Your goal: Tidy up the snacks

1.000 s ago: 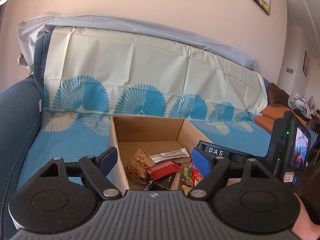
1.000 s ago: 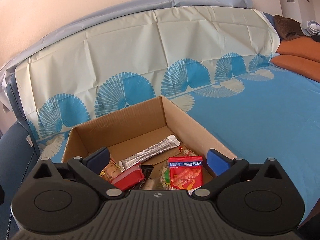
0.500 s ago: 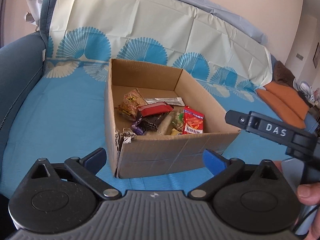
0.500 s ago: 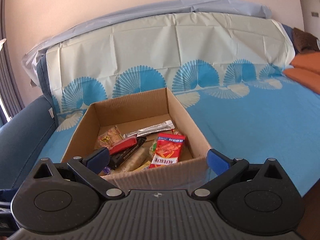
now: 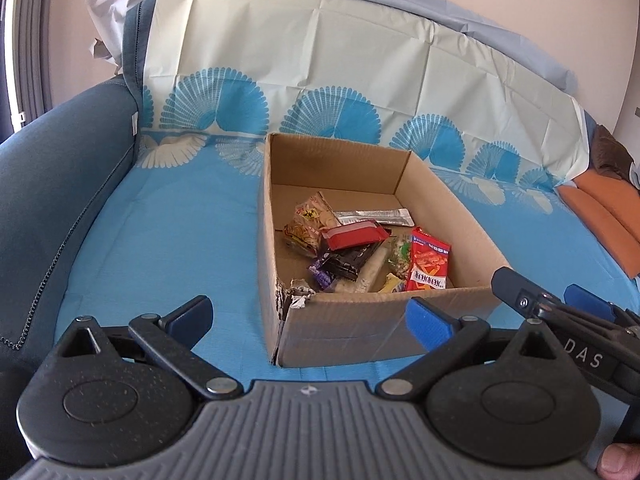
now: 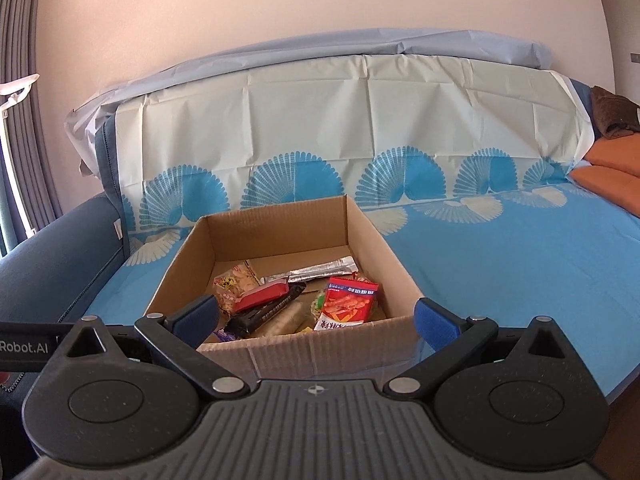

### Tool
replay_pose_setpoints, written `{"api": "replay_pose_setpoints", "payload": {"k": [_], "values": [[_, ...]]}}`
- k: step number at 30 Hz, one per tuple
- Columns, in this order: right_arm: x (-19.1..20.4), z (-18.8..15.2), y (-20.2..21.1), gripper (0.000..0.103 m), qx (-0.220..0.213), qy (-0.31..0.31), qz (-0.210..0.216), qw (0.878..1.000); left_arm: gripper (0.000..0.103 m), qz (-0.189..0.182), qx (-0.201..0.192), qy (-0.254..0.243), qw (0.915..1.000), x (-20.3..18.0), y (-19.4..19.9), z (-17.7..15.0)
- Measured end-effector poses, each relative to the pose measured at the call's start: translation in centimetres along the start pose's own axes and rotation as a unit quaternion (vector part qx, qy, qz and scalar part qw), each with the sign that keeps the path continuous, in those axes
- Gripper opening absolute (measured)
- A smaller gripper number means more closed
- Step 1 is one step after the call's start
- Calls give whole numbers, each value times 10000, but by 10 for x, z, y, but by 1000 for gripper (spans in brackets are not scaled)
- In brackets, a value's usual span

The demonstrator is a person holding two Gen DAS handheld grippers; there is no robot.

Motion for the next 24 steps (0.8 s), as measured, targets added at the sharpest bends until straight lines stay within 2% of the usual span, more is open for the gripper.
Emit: {"api": "replay_pose_setpoints", "payload": {"k": [6, 10, 24], "values": [[1, -3, -4, 102, 46, 79, 84, 9999, 103, -7, -159, 210, 9997, 9, -1, -14], [3, -4, -7, 102, 61, 175, 109, 9998, 103, 23, -196, 269, 9994, 10, -3, -12], [2, -4, -7, 102, 43, 169, 100, 9998, 103, -18, -210, 191, 9996, 5, 2, -12]]}}
Point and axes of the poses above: each gripper's, at about its wrist camera, not at the fingertips, and y roughly against the way its jaws point, x to its left, z to its top, the point moved 5 cm from there along -y, roughly the way its jaws point, and after that the axes turned 7 degrees about z, right-handed, at the moved point
